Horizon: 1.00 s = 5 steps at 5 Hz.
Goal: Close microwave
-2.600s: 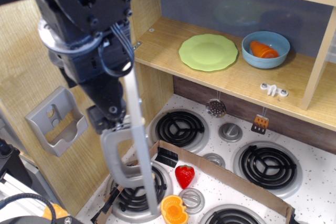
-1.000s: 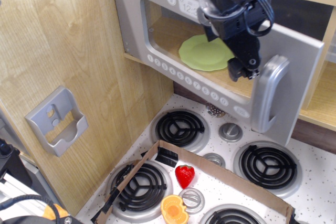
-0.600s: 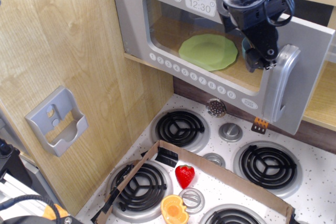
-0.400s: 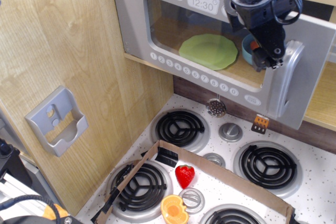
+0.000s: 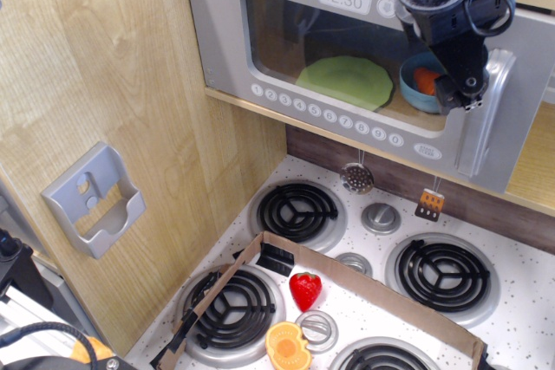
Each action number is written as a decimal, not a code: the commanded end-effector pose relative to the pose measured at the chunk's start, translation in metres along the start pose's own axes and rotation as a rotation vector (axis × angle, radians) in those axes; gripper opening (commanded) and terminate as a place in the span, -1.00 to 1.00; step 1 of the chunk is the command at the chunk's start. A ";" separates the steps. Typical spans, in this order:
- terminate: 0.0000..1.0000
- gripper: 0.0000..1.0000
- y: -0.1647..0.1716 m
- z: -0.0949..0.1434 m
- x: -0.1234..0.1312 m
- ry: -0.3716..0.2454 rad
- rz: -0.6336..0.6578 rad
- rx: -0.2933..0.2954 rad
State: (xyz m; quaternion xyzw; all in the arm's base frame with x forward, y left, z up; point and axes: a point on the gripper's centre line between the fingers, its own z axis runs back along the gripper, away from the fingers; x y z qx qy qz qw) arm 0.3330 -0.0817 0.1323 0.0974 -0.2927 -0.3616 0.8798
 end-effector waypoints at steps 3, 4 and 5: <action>-1.00 1.00 -0.009 0.020 0.012 0.043 0.071 0.048; -1.00 1.00 -0.020 0.029 0.001 0.121 0.127 0.035; 1.00 1.00 -0.024 0.032 -0.002 0.169 0.156 0.028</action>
